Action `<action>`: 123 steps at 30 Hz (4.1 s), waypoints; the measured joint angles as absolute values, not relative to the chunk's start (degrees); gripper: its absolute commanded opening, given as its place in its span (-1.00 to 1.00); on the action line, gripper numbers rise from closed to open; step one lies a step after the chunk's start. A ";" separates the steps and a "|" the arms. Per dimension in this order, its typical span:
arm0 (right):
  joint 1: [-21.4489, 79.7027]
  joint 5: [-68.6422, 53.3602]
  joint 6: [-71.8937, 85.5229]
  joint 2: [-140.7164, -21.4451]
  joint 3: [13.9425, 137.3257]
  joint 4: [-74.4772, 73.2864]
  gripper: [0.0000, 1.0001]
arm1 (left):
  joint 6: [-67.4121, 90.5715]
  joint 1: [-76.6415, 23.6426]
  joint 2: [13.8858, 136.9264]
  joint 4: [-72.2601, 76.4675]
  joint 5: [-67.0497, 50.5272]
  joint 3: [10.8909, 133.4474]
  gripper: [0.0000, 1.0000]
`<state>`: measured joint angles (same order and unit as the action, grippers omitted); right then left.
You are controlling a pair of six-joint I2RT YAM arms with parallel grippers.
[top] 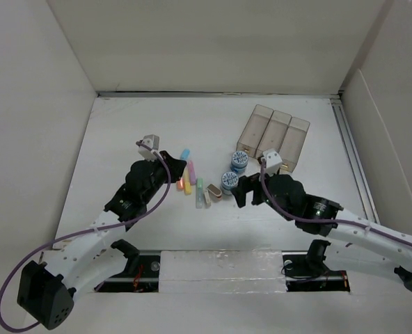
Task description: Organize the desk
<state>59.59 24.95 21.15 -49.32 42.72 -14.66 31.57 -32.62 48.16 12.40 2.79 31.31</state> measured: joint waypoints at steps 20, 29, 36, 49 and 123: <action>47.29 17.21 22.46 -79.24 44.77 -8.29 0.92 | 30.96 -32.62 53.63 16.05 4.25 28.49 -0.20; 47.22 12.86 19.46 -86.96 51.33 -5.45 0.81 | 30.46 -32.62 54.92 18.22 3.92 28.10 -0.22; 47.22 14.94 19.42 -90.41 52.16 -5.37 0.37 | 29.78 -32.62 56.31 19.18 3.95 28.10 -0.24; 45.39 16.88 18.90 -79.90 54.78 -7.75 -0.05 | 27.24 -32.64 55.31 21.82 5.02 27.22 -0.25; 37.30 18.61 13.72 -87.00 55.13 3.27 0.71 | 26.39 -32.62 46.09 24.62 2.20 21.80 -0.23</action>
